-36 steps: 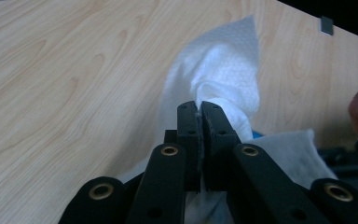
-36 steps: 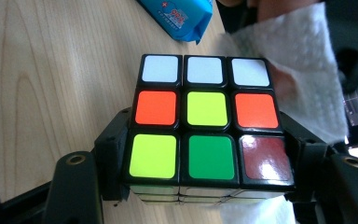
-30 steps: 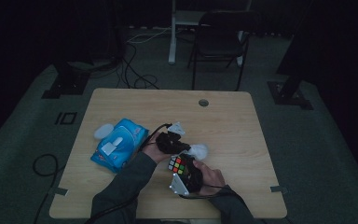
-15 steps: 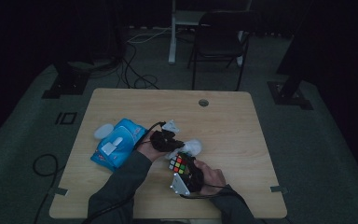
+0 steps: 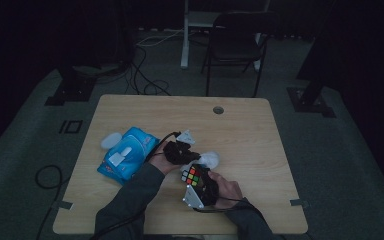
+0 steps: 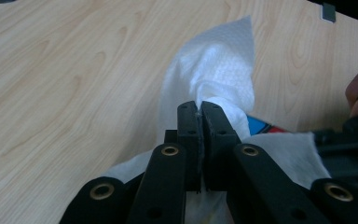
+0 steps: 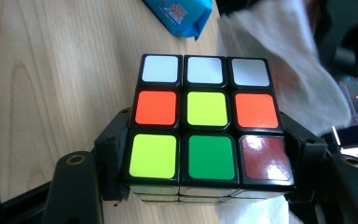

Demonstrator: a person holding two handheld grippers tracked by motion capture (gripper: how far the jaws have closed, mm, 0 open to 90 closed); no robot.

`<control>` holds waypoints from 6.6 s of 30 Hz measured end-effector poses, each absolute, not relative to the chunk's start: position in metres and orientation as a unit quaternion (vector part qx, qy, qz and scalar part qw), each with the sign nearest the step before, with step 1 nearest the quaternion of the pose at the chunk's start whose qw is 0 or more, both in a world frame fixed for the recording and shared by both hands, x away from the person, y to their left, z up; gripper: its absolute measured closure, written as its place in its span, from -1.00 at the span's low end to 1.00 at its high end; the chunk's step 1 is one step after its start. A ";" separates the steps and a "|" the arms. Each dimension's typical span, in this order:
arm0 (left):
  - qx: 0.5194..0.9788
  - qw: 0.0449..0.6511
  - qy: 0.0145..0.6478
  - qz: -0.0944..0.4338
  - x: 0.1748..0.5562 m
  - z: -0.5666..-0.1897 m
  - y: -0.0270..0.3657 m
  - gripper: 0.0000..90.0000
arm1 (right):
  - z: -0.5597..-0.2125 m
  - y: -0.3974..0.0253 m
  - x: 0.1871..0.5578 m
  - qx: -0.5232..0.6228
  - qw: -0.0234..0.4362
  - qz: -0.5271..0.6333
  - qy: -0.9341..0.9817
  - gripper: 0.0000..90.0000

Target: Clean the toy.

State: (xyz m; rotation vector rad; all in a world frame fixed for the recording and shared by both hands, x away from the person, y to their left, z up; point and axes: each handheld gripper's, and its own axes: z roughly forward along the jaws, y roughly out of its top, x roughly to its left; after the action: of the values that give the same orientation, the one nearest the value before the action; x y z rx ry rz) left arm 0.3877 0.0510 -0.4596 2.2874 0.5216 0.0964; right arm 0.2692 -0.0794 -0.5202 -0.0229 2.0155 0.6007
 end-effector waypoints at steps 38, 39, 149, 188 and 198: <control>0.900 0.390 0.190 0.042 0.383 -0.453 0.044 0.95 | -0.520 -0.081 0.270 -0.006 0.499 0.249 0.830 -0.25; 0.899 0.391 0.190 0.040 0.383 -0.452 0.043 0.95 | -0.520 -0.082 0.270 -0.006 0.500 0.247 0.830 -0.25; 0.883 0.444 0.142 0.058 0.336 -0.452 0.032 0.95 | -0.492 -0.135 0.321 0.223 0.187 0.418 0.861 -0.25; 0.868 0.448 0.182 0.116 0.337 -0.455 0.047 0.95 | -0.493 -0.139 0.322 0.227 0.175 0.425 0.859 -0.25; 0.870 0.450 0.168 0.110 0.324 -0.461 0.041 0.95 | -0.495 -0.139 0.324 0.234 0.180 0.416 0.860 -0.25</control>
State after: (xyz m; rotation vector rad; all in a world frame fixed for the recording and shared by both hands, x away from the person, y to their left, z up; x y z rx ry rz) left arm 0.3235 0.0406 -0.4614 2.1508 0.4144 0.2715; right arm 0.3239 -0.1391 -0.4947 0.6599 2.4298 1.1768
